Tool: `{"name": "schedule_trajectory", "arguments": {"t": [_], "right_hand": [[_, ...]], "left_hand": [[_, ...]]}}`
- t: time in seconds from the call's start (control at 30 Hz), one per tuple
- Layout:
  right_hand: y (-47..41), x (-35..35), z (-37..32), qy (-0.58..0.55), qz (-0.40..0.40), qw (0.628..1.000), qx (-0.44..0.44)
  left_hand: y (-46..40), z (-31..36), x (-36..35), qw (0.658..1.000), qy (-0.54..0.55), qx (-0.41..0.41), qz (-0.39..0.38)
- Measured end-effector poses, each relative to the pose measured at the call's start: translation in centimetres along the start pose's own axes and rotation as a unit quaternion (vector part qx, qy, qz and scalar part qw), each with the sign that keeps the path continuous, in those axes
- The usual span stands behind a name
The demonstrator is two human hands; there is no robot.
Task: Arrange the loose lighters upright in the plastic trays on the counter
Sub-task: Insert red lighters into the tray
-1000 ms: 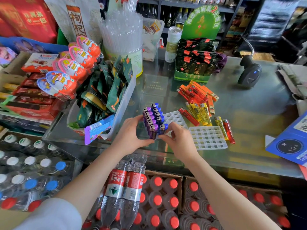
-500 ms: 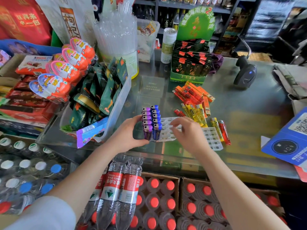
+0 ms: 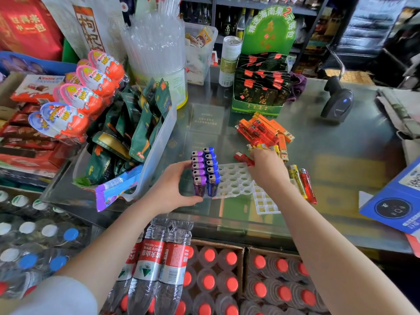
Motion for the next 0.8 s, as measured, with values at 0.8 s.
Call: {"name": "schedule_trajectory", "arguments": {"t": [0.8], "right_hand": [[2.4,-0.8,-3.9,-0.516,-0.081,0.822,-0.229]], "left_hand": [[-0.4,-3.6,-0.7,0.999,-0.033,0.009,0.001]]}}
Point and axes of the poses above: each hand's wrist, its own y-axis away from the middle knuckle, its own x-axis out of the back of the hand, z = x × y, the point moved 2 cm from there along -y, towards the middle knuckle, and after that the axes turned 15 degrees about z, right-handed, at the moved point
